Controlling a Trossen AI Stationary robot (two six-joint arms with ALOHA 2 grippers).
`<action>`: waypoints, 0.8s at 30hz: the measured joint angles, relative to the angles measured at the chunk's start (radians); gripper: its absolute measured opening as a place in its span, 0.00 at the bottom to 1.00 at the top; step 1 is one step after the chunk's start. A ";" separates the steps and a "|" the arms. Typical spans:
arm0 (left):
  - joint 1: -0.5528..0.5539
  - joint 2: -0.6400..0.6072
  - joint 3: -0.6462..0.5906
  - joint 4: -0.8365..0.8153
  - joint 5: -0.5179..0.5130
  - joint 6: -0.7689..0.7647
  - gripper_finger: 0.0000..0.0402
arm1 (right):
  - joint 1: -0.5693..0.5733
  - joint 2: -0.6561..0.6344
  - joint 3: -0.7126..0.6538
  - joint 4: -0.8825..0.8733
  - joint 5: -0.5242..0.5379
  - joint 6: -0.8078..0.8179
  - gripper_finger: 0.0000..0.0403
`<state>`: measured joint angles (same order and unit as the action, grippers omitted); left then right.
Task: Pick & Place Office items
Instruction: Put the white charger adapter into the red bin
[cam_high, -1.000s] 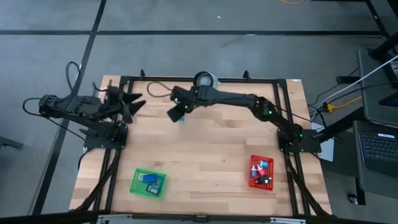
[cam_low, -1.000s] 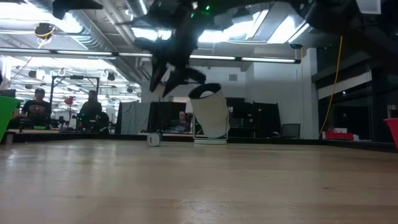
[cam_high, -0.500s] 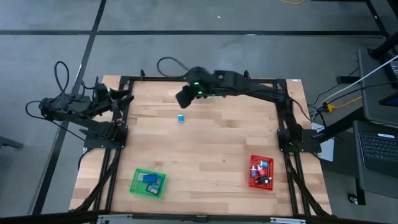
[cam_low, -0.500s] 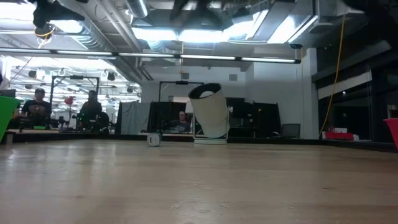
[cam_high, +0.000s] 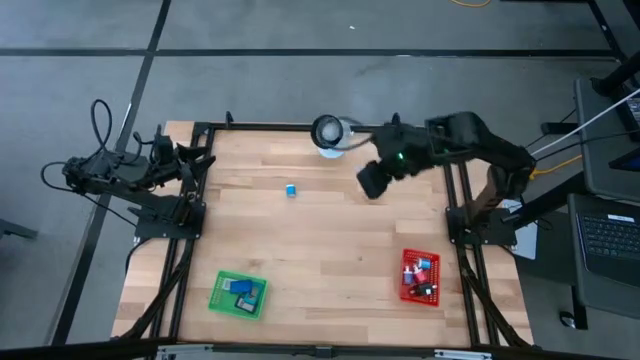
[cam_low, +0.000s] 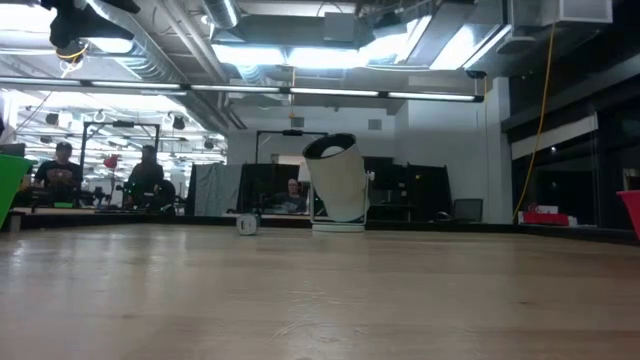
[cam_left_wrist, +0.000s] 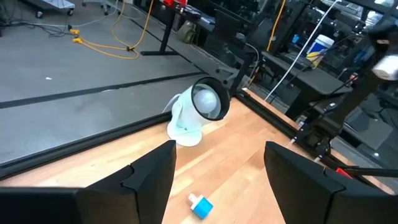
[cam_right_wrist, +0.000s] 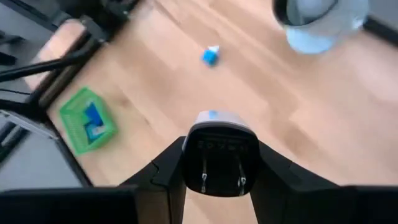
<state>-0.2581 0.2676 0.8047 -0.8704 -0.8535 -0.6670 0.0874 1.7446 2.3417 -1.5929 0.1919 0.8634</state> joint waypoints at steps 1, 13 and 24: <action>0.000 0.000 0.000 -0.002 0.000 0.000 0.60 | 0.023 -0.007 -0.015 0.022 -0.007 0.021 0.32; 0.000 0.000 0.000 -0.003 0.006 -0.013 0.60 | 0.371 -0.082 -0.508 0.021 -0.232 0.363 0.32; 0.000 0.000 0.000 -0.002 0.014 -0.035 0.60 | 0.614 -0.090 -0.918 0.088 -0.378 0.616 0.32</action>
<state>-0.2577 0.2680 0.8045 -0.8726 -0.8398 -0.7025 0.7010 1.6544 1.4239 -1.5048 -0.1865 1.4793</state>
